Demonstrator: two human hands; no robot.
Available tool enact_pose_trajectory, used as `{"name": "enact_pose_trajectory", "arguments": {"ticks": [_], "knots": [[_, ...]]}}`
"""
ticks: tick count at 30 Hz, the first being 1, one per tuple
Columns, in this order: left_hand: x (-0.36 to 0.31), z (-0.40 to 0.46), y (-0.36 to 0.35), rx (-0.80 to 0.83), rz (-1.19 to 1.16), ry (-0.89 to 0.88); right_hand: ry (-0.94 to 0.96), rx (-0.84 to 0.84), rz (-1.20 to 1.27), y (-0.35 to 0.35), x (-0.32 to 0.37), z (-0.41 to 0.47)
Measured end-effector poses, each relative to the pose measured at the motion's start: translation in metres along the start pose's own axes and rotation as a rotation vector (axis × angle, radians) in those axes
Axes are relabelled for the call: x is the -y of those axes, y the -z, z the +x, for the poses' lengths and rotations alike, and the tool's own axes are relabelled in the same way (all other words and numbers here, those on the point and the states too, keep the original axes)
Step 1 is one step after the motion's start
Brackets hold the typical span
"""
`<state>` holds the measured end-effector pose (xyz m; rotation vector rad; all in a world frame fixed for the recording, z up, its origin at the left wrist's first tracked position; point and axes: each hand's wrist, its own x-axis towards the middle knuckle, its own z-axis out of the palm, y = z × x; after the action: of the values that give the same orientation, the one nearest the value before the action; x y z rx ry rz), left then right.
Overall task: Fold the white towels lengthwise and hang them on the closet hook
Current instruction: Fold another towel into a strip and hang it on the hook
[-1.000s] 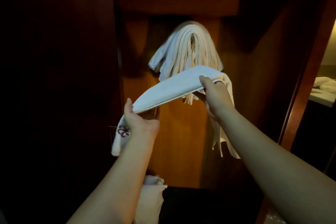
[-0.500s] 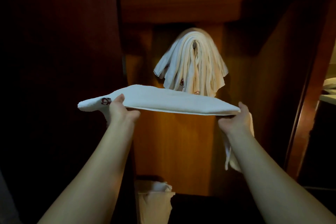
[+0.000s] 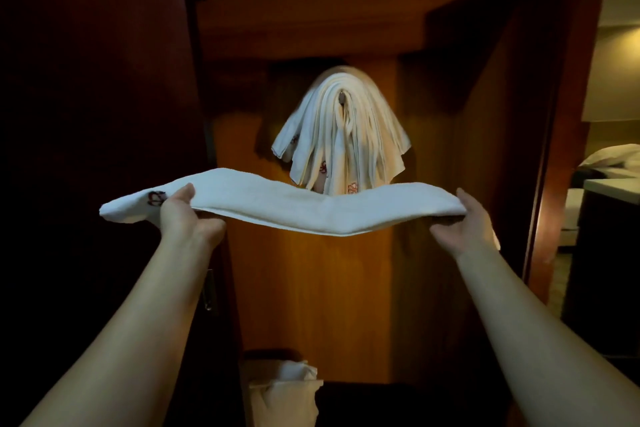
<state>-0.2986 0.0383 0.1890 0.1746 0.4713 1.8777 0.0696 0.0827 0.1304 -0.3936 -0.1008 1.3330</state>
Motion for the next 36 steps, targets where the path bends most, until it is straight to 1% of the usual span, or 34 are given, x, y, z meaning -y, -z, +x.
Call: {"name": "enact_pose_trajectory", "arguments": {"ticks": [2,3,4,5,6,8,9,12,14,16,19,22,25,26,27,28,29,30,31,32,34,35,36], "knots": [[0.006,-0.002,-0.005,0.007,-0.012,0.011,-0.046,0.120,0.103,0.002,-0.004,-0.006],[0.010,-0.003,-0.007,0.011,-0.016,0.016,-0.067,0.180,0.125,0.007,-0.009,-0.007],[0.012,-0.003,-0.008,0.015,-0.019,0.020,-0.098,0.224,0.096,0.011,-0.013,-0.007],[0.015,-0.003,-0.010,0.020,-0.019,0.024,-0.123,0.215,0.039,0.014,-0.014,-0.009],[0.017,-0.003,-0.012,0.025,-0.013,0.026,-0.121,0.162,-0.022,0.013,-0.012,-0.010],[0.018,-0.002,-0.014,0.016,0.006,0.014,-0.068,-0.001,-0.087,0.008,0.001,-0.006],[0.018,0.000,-0.015,0.008,0.008,0.003,-0.031,-0.053,-0.099,0.004,0.011,-0.004],[0.019,0.008,-0.021,-0.001,0.027,-0.016,0.099,-0.075,-0.210,-0.015,0.039,-0.006],[0.021,0.016,-0.029,-0.003,0.043,-0.009,0.119,-0.105,-0.263,-0.029,0.052,-0.003],[0.023,0.024,-0.040,0.012,0.069,-0.005,0.135,-0.122,-0.259,-0.040,0.062,0.003],[0.025,0.040,-0.060,0.055,0.162,-0.021,0.190,-0.174,-0.320,-0.059,0.069,0.013],[0.026,0.058,-0.084,0.116,0.219,-0.041,0.205,-0.174,-0.306,-0.079,0.075,0.026],[0.023,0.077,-0.111,0.157,0.214,-0.019,0.288,-0.085,-0.426,-0.101,0.082,0.043],[0.022,0.083,-0.120,0.177,0.206,-0.004,0.346,-0.057,-0.493,-0.109,0.088,0.056],[0.022,0.088,-0.129,0.199,0.193,0.011,0.377,-0.051,-0.511,-0.116,0.093,0.065],[0.021,0.093,-0.136,0.217,0.184,0.021,0.352,-0.053,-0.345,-0.122,0.097,0.075],[0.021,0.100,-0.143,0.233,0.175,0.033,0.374,-0.024,-0.214,-0.128,0.095,0.077],[0.021,0.106,-0.151,0.250,0.162,0.039,0.311,-0.028,-0.064,-0.139,0.096,0.085],[0.021,0.111,-0.156,0.251,0.144,0.050,0.289,-0.062,-0.155,-0.142,0.097,0.092],[0.021,0.117,-0.162,0.257,0.125,0.066,0.343,-0.053,-0.294,-0.147,0.096,0.094],[0.020,0.129,-0.174,0.282,0.098,0.099,0.645,-0.098,-0.973,-0.152,0.090,0.089],[0.020,0.135,-0.180,0.296,0.079,0.108,0.780,-0.135,-1.170,-0.154,0.090,0.095],[0.020,0.142,-0.186,0.308,0.062,0.110,0.821,-0.131,-1.241,-0.158,0.090,0.101]]}}
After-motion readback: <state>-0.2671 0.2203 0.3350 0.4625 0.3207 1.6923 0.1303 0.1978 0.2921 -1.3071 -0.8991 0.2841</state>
